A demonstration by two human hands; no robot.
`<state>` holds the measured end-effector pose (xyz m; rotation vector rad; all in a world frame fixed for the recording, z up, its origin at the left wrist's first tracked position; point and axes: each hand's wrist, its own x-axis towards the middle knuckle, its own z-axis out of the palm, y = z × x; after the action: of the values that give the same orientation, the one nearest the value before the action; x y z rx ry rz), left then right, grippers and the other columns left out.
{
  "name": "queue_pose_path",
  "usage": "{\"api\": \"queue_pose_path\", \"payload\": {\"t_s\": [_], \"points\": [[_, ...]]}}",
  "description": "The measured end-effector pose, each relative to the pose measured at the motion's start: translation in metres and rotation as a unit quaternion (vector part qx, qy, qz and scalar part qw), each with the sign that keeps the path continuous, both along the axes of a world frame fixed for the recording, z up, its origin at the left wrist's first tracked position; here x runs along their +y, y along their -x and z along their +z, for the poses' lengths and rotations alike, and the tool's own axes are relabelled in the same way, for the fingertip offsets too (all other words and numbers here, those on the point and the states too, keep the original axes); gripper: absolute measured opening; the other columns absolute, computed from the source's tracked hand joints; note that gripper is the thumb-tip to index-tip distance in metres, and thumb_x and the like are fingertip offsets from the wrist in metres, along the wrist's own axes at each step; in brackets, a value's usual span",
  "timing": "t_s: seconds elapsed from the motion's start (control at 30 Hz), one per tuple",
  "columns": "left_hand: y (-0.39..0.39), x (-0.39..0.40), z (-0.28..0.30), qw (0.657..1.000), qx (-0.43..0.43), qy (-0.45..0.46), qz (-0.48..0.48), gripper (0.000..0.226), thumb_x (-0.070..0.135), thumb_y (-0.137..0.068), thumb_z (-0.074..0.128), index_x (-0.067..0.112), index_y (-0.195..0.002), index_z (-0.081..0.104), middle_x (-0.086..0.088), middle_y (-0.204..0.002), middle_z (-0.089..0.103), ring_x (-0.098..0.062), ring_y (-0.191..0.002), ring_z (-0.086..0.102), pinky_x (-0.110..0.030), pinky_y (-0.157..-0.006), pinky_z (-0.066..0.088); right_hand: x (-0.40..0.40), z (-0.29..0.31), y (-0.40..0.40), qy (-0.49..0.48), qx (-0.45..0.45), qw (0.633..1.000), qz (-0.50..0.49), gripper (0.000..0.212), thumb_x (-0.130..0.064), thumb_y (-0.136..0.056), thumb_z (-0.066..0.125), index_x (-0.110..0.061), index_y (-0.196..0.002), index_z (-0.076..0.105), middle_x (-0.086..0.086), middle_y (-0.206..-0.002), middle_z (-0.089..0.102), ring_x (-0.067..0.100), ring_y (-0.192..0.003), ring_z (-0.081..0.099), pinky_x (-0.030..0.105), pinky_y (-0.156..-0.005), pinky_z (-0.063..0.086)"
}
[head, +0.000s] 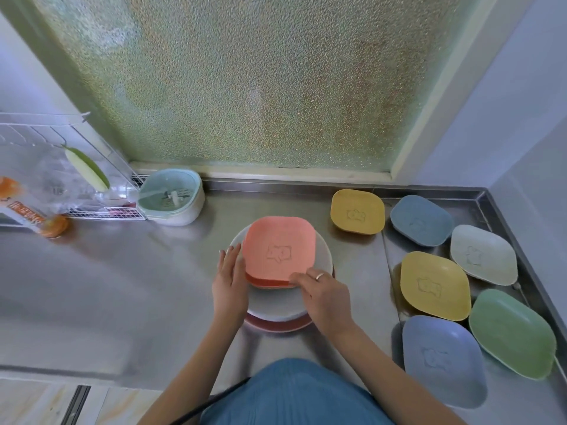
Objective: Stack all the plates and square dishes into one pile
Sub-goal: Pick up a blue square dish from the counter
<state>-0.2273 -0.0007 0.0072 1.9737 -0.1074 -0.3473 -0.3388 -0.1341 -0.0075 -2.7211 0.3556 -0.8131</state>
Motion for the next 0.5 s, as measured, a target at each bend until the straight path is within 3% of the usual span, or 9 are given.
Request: {"api": "queue_pose_path", "payload": {"t_s": [0.1,0.13,0.2,0.3,0.37,0.43,0.5], "points": [[-0.002,0.002,-0.002,1.000,-0.005,-0.008,-0.014,0.041,0.030,-0.100,0.041,0.024,-0.140,0.046,0.001,-0.153,0.034,-0.010,-0.143,0.025,-0.019,-0.102,0.022,-0.001,-0.004,0.000,-0.044,0.068,0.996,0.033,0.015,-0.014,-0.076,0.071,-0.023,-0.088,0.073,-0.007,-0.070,0.063,0.012,-0.063,0.060,0.018,-0.046,0.043],[-0.002,0.002,-0.002,1.000,-0.008,-0.018,-0.018,0.041,0.029,-0.099,0.042,0.025,-0.140,0.044,0.000,-0.154,0.032,-0.014,-0.142,0.028,-0.020,-0.101,0.024,-0.002,-0.004,0.000,-0.059,0.074,0.995,0.039,0.011,-0.021,-0.081,0.066,-0.024,-0.090,0.073,-0.007,-0.071,0.063,0.012,-0.065,0.060,0.019,-0.047,0.044],[-0.004,0.001,-0.001,0.999,-0.012,-0.036,-0.025,0.044,0.029,-0.099,0.044,0.027,-0.143,0.041,-0.002,-0.156,0.029,-0.020,-0.140,0.033,-0.025,-0.103,0.028,-0.003,0.001,0.000,-0.078,0.072,0.994,0.021,0.025,-0.034,-0.089,0.051,-0.023,-0.093,0.073,-0.007,-0.073,0.061,0.011,-0.069,0.058,0.019,-0.048,0.042],[-0.015,-0.002,0.002,0.999,-0.012,-0.024,-0.029,0.048,0.031,-0.098,0.044,0.027,-0.145,0.036,-0.001,-0.156,0.029,-0.020,-0.141,0.032,-0.031,-0.111,0.026,-0.007,0.010,-0.004,-0.121,0.036,0.990,-0.058,0.041,-0.038,-0.092,0.040,-0.017,-0.111,0.069,-0.001,-0.084,0.060,0.015,-0.079,0.058,0.017,-0.060,0.040],[-0.026,-0.005,0.005,0.999,-0.007,-0.028,-0.039,0.050,0.034,-0.098,0.041,0.029,-0.147,0.032,-0.002,-0.156,0.028,-0.021,-0.141,0.032,-0.034,-0.112,0.026,-0.011,0.015,-0.013,-0.183,0.052,0.975,-0.117,0.047,-0.040,-0.094,0.035,-0.016,-0.131,0.054,0.006,-0.112,0.059,0.021,-0.105,0.055,0.024,-0.079,0.045],[-0.035,-0.010,0.003,0.997,0.004,-0.048,-0.061,0.050,0.035,-0.100,0.035,0.030,-0.149,0.027,-0.002,-0.157,0.026,-0.022,-0.142,0.030,-0.036,-0.113,0.025,-0.014,0.017,-0.027,-0.268,0.099,0.948,-0.141,0.052,-0.036,-0.098,0.036,-0.016,-0.145,0.031,0.007,-0.145,0.040,0.023,-0.133,0.036,0.033,-0.104,0.035],[-0.039,-0.015,-0.003,0.993,0.012,-0.067,-0.091,0.048,0.031,-0.102,0.029,0.032,-0.149,0.023,-0.003,-0.156,0.027,-0.026,-0.142,0.029,-0.039,-0.117,0.022,-0.015,0.019,-0.039,-0.313,0.164,0.928,-0.121,0.056,-0.028,-0.099,0.036,-0.015,-0.150,0.015,0.005,-0.154,0.027,0.022,-0.139,0.028,0.033,-0.110,0.028]]}}
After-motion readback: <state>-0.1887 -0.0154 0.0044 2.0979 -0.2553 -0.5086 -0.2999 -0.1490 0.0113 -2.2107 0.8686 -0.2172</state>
